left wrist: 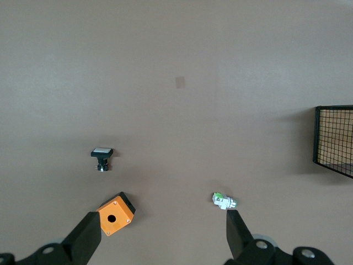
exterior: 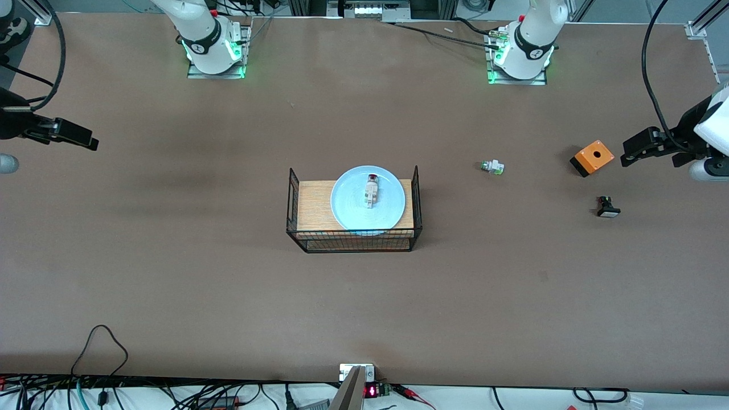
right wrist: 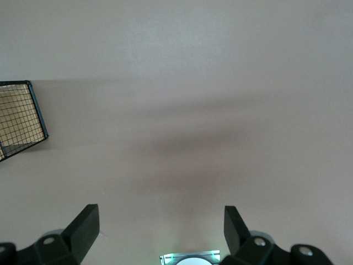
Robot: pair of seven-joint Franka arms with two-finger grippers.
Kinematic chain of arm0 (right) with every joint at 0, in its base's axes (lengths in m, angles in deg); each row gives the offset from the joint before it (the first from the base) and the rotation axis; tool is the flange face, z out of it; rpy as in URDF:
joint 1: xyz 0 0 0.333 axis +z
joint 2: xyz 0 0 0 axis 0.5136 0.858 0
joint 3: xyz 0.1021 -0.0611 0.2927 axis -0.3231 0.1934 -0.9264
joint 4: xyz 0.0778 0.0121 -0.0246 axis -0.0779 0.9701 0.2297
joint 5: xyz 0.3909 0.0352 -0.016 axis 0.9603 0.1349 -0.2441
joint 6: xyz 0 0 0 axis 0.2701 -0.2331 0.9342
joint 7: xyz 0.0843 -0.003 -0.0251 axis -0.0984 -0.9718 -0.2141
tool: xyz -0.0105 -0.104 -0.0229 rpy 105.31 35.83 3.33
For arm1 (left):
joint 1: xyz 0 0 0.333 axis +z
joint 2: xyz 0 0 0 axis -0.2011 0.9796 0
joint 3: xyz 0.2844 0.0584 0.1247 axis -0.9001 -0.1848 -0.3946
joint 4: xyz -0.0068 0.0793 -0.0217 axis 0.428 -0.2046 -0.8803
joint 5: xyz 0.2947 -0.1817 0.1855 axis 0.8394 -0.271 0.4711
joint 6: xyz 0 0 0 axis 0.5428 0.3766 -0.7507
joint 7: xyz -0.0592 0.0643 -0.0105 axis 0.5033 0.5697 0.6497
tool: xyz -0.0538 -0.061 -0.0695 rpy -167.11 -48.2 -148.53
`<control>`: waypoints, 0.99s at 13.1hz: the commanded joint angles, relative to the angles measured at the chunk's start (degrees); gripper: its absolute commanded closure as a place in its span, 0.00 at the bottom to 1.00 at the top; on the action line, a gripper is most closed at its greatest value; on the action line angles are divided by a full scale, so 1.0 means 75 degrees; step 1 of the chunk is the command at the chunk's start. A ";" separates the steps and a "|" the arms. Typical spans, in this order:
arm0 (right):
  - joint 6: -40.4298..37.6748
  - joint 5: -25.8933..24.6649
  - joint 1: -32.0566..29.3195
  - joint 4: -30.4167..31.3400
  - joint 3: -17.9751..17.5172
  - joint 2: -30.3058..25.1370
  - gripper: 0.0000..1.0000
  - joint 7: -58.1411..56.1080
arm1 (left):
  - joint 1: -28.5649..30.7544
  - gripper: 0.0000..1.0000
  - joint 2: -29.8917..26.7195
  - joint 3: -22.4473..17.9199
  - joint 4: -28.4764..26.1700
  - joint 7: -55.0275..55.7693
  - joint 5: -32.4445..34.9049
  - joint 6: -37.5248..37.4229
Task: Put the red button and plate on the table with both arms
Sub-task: 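Move the left gripper over the light-blue plate in the wire basket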
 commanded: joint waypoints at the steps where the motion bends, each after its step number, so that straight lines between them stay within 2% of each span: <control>1: -0.0117 0.0024 0.0217 -0.0179 -0.0002 0.0078 0.00 -0.0037 | 0.0038 0.00 0.0051 -0.0005 0.0115 -0.0011 -0.0121 -0.0077; 10: -0.0081 0.0047 0.0336 -0.0237 0.0010 0.0219 0.00 -0.0025 | -0.0068 0.00 0.0250 0.0030 0.0115 -0.0011 -0.0110 -0.0369; 13: -0.0116 0.0035 0.0277 -0.0541 0.0045 0.0231 0.00 -0.0061 | -0.0044 0.00 0.0285 0.0030 0.0103 -0.0011 -0.0636 -0.0452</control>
